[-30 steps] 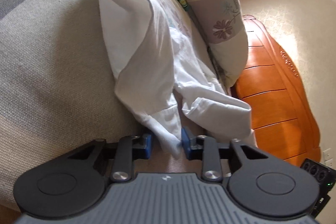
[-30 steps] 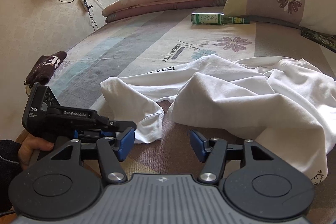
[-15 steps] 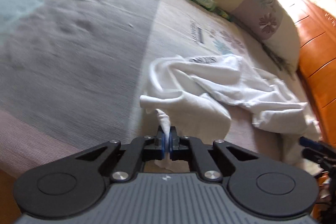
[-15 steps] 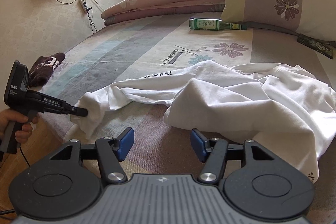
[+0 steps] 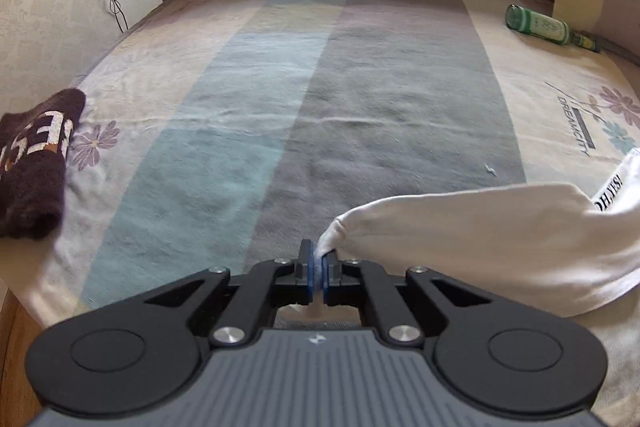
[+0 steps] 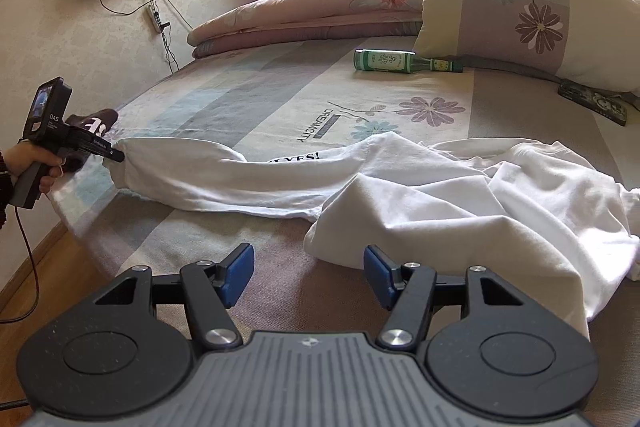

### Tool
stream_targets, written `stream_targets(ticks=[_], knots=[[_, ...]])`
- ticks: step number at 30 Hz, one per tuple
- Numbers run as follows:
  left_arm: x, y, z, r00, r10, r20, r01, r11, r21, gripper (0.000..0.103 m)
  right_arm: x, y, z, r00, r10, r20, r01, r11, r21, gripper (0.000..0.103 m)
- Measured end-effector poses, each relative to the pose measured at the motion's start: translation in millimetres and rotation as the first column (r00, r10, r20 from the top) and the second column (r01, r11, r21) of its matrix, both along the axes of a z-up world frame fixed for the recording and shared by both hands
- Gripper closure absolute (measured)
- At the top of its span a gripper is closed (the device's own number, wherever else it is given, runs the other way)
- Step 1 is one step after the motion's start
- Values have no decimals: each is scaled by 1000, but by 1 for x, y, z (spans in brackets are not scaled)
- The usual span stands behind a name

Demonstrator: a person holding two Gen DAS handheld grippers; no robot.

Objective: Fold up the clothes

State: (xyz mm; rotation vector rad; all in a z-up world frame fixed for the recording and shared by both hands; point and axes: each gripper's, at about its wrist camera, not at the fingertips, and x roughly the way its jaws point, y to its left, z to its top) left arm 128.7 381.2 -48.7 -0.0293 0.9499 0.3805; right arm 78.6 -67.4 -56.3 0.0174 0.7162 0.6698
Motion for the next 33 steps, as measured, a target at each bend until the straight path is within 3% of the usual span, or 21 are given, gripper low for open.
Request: stream_targets(ticks=[6, 11, 15, 19, 21, 24, 27, 30, 32, 33], knots=[[11, 21, -4, 997, 76, -30, -78, 995, -56, 89, 2, -11, 8, 1000, -20, 20, 20, 1000, 8, 36], [5, 12, -2, 994, 96, -42, -95, 995, 18, 81, 4, -31, 17, 997, -64, 53, 64, 998, 2, 33], [4, -2, 11, 997, 77, -6, -76, 997, 25, 73, 6, -55, 29, 990, -112, 80, 112, 994, 15, 33], [13, -46, 28, 998, -44, 48, 44, 999, -2, 67, 11, -85, 34, 977, -183, 104, 186, 983, -12, 32], [25, -83, 36, 986, -151, 64, 154, 987, -39, 63, 20, -100, 32, 975, -196, 106, 201, 979, -36, 32], [47, -154, 38, 935, -346, 80, 352, 932, -81, 61, 32, -122, 29, 971, -214, 110, 222, 972, -71, 32], [68, -227, 36, 858, -506, 85, 513, 846, -141, 61, 45, -145, 26, 966, -232, 114, 244, 964, -106, 32], [89, -296, 33, 770, -629, 105, 637, 747, -189, 60, 75, -166, 15, 969, -224, 101, 235, 965, -118, 33], [106, -336, 25, 724, -680, 117, 686, 693, -220, 58, 103, -170, 4, 981, -174, 84, 184, 975, -121, 35], [114, -352, 19, 715, -690, 116, 695, 680, -235, 58, 116, -172, -2, 986, -149, 76, 157, 980, -123, 36]])
